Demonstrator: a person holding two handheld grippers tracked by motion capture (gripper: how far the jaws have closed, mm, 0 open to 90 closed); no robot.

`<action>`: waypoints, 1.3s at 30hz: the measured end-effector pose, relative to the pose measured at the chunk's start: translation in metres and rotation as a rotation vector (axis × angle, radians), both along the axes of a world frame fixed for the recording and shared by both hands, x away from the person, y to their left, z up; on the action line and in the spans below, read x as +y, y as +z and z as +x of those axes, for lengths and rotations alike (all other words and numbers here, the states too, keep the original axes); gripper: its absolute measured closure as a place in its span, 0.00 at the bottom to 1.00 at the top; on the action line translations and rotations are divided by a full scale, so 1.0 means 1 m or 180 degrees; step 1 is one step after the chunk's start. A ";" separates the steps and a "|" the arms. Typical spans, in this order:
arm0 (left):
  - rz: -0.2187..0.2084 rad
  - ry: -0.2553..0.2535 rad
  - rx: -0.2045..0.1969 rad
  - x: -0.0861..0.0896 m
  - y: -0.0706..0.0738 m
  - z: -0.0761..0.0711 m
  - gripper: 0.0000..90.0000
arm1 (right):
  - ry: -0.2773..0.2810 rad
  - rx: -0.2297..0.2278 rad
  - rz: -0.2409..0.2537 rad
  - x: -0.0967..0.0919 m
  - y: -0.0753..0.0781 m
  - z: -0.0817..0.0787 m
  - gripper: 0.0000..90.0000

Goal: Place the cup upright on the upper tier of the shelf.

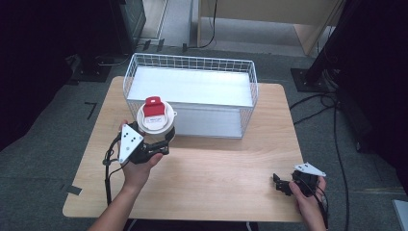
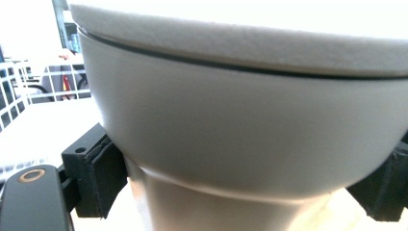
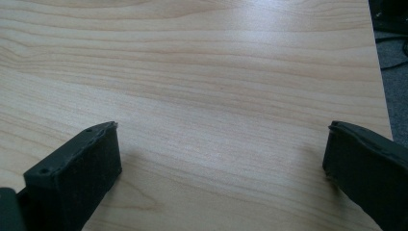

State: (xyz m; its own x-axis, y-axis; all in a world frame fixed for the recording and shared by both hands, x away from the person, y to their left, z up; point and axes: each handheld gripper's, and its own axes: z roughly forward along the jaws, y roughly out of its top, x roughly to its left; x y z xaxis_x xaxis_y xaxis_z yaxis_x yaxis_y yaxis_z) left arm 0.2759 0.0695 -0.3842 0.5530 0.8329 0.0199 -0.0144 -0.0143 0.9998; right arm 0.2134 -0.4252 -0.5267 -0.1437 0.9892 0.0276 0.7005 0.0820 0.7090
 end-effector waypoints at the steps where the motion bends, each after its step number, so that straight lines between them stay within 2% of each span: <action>1: 0.0002 0.0010 -0.0015 0.000 0.003 0.001 0.11 | 0.0001 -0.0002 -0.0002 0.000 0.000 0.000 0.00; 3: 0.0006 0.0044 -0.0080 -0.001 0.011 0.004 0.11 | -0.0001 0.0000 0.0001 0.000 0.000 0.000 0.00; 10: -0.0039 0.0064 -0.0161 -0.002 0.023 0.012 0.11 | 0.0002 -0.0002 -0.0002 0.000 0.000 0.000 0.00; 14: 0.0066 0.0089 -0.0273 -0.008 0.032 0.018 0.11 | -0.0001 -0.0004 0.0001 0.000 0.000 0.000 0.00; 20: 0.0093 0.0080 -0.0314 -0.016 0.046 0.029 0.11 | 0.0001 -0.0006 -0.0001 0.000 0.000 0.000 0.00; 29: 0.0082 0.0093 -0.0339 -0.025 0.054 0.047 0.11 | 0.0001 -0.0007 0.0001 0.000 0.000 0.000 0.00; 34: 0.0142 0.0197 -0.0343 -0.027 0.060 0.064 0.11 | 0.0003 -0.0011 -0.0004 0.000 0.000 0.000 0.00; 39: 0.0121 0.0225 -0.0329 -0.028 0.064 0.081 0.11 | 0.0006 -0.0007 -0.0006 0.000 0.000 0.000 0.00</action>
